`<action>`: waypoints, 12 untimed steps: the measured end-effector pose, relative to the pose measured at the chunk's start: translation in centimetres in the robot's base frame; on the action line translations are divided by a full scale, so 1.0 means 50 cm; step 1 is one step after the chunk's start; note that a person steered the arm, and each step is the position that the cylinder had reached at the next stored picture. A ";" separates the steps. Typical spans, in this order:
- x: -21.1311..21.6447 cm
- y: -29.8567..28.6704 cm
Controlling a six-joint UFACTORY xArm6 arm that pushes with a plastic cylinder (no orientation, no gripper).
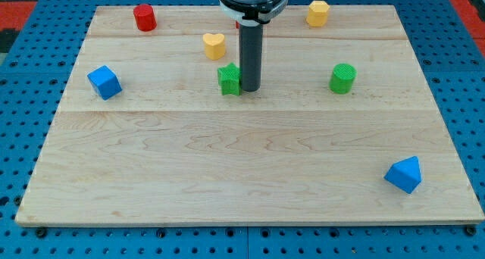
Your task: Slide blue triangle towards center left
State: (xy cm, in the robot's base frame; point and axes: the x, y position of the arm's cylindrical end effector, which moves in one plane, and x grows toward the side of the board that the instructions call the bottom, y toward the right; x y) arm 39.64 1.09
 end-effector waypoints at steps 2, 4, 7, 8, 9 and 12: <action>0.000 0.003; 0.188 0.188; 0.291 0.500; 0.309 0.391; 0.343 0.322; 0.399 0.211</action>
State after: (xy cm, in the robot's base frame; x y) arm 59.61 11.65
